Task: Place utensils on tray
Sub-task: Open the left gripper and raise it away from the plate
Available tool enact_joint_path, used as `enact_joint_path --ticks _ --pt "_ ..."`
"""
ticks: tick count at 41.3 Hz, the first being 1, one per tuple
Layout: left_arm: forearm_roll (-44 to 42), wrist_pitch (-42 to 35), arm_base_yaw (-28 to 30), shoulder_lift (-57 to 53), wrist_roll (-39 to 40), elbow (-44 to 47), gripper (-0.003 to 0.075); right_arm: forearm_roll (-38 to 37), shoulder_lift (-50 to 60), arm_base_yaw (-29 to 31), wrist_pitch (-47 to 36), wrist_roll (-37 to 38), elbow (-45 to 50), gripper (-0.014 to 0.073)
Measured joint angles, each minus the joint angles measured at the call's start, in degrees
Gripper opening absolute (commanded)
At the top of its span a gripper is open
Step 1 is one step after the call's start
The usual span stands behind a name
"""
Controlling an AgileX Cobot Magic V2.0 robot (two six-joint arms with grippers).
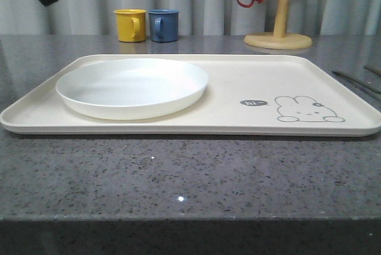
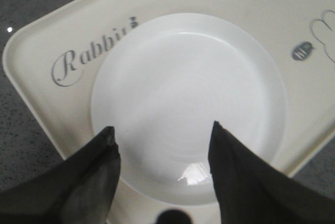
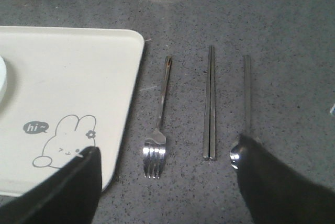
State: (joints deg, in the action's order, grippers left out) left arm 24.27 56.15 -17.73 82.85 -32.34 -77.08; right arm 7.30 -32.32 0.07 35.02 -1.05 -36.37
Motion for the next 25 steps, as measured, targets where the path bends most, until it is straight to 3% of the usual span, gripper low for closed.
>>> enact_joint_path --ticks 4,13,18,25 --pt "-6.5 0.0 -5.7 -5.4 4.2 3.7 0.0368 0.0 0.0 0.0 0.0 0.0 0.0 0.0561" --pt "-24.6 -1.0 -16.9 -18.8 21.6 13.5 0.0367 0.0 0.0 0.0 0.0 0.0 0.0 0.0561" --pt "-28.1 -3.8 -18.5 -26.6 27.1 19.7 0.0368 0.0 0.0 0.0 0.0 0.0 0.0 0.0561" --pt "-28.8 -6.4 -18.6 -35.8 28.9 26.8 0.0367 0.0 0.0 0.0 -0.1 0.0 0.0 0.0561"
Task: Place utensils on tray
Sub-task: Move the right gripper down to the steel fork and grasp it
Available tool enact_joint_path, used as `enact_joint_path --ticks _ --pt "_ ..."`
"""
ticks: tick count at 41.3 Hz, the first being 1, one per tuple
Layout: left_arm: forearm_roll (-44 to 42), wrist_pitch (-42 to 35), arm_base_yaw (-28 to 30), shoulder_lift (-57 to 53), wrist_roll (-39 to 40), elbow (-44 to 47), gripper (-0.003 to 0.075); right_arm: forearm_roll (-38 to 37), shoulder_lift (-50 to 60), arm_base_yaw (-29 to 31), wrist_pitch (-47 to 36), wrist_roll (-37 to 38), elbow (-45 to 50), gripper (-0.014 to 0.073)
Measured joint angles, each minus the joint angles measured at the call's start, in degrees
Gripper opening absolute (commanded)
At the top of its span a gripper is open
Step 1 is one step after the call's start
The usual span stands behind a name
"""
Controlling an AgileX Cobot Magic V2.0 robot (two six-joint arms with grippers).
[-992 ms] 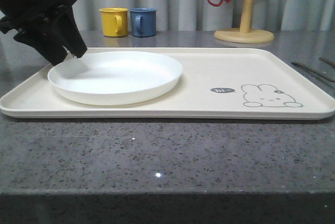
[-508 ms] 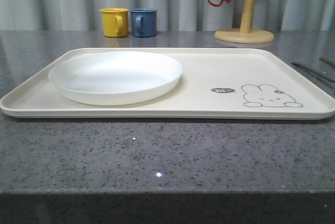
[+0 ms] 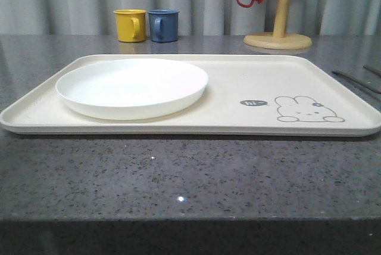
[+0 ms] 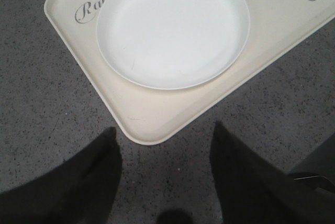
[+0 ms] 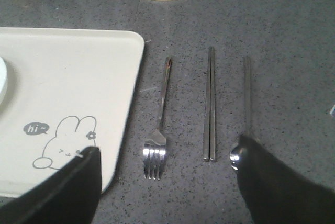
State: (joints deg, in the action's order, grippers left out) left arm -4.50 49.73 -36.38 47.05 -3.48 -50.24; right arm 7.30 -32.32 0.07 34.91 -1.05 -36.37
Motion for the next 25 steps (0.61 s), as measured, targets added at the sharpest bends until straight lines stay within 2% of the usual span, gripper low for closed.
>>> enact_joint_path --ticks 9,20,25 --pt "-0.1 -0.3 -0.1 -5.1 0.1 3.5 0.0367 0.0 -2.7 0.0 0.4 0.0 -1.1 0.0561" --pt "-0.2 -0.4 -0.1 -5.4 0.3 3.7 0.0367 0.0 -16.0 -2.0 11.4 0.0 -10.7 0.0559" --pt "-0.2 -0.4 -0.1 -5.4 0.3 3.7 0.0367 0.0 -23.2 -3.4 14.6 0.0 -14.2 0.0493"
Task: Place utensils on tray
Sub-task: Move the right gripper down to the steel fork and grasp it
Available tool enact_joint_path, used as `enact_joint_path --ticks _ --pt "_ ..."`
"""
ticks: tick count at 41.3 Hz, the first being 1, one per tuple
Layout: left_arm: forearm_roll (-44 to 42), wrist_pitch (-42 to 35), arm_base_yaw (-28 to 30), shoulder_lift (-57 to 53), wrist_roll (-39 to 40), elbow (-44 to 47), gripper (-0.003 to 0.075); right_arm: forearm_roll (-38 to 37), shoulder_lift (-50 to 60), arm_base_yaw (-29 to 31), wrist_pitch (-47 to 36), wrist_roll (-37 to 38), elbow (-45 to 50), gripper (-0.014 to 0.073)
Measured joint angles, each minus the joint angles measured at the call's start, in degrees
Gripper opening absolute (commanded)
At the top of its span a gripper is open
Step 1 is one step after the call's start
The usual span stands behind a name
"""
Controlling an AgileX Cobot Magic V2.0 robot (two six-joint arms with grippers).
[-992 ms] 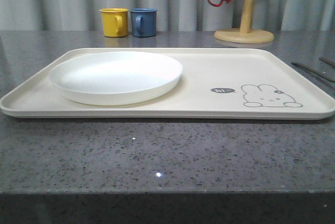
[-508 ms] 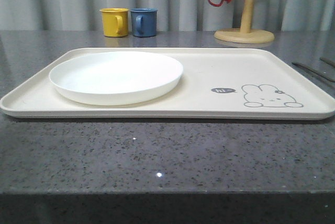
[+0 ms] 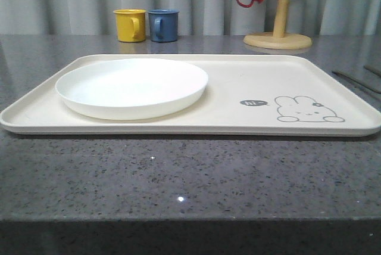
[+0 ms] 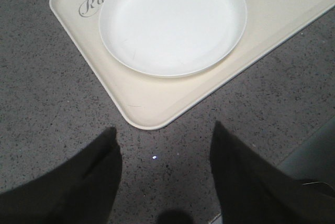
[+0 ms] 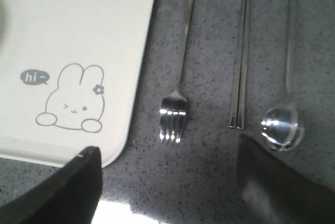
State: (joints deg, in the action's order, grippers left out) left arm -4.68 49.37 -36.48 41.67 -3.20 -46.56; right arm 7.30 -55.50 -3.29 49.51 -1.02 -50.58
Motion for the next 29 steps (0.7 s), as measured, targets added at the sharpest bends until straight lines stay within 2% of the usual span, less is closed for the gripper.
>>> enact_joint_path --ticks 4,9,29 --pt "0.0 0.0 0.0 0.0 0.0 0.0 0.0367 -0.2 -5.5 -0.8 1.6 -0.2 -2.2 0.0407" --pt "0.0 0.0 0.0 0.0 0.0 0.0 0.0367 -0.4 -12.1 -1.1 2.4 -0.3 -4.5 0.0363" --pt "0.0 0.0 0.0 0.0 0.1 0.0 0.0367 -2.6 -30.2 -1.2 2.6 -0.4 -14.8 0.0360"
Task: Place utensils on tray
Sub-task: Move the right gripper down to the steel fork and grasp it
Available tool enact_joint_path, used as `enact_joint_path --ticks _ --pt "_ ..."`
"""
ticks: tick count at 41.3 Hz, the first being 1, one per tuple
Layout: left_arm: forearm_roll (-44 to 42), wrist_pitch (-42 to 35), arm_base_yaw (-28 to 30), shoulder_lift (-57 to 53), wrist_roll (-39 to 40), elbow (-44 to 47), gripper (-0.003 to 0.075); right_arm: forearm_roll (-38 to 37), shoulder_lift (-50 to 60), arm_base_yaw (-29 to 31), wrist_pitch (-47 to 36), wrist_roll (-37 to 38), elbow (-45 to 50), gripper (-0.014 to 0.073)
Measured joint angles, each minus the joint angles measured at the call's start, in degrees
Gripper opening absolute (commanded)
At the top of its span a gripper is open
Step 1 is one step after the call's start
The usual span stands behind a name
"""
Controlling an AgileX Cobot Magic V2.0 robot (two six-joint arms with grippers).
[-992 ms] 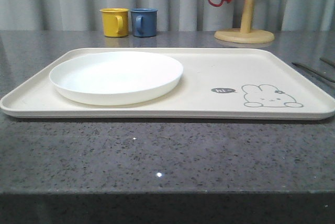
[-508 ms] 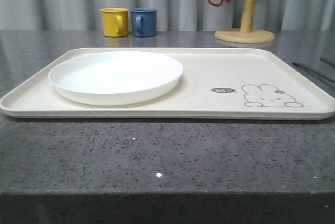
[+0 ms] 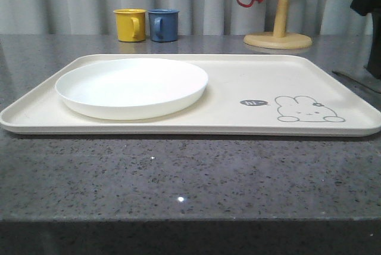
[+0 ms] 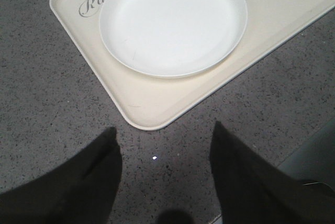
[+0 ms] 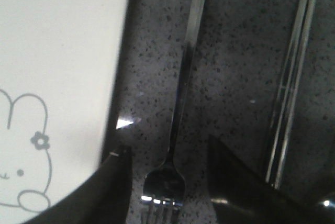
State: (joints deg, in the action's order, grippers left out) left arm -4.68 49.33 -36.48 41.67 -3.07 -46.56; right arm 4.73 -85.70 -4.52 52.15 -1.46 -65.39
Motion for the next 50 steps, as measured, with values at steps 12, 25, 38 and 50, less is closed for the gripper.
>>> enact_joint_path --ticks 12,25,38,50 --pt "0.0 0.0 0.0 0.0 0.0 0.0 0.0367 -0.1 -7.1 0.0 0.0 0.0 -4.0 0.0314" --pt "0.0 -0.1 0.0 0.0 0.0 0.0 0.0367 -0.8 -8.9 0.0 0.0 0.0 -4.6 0.0074" --pt "0.0 -0.1 0.0 0.0 0.0 0.0 0.0367 -1.2 -8.1 0.0 1.3 0.0 -4.6 0.0046" --pt "0.0 -0.1 0.0 0.0 0.0 0.0 0.0367 -0.2 -1.6 -0.5 2.8 0.0 -4.6 0.0046"
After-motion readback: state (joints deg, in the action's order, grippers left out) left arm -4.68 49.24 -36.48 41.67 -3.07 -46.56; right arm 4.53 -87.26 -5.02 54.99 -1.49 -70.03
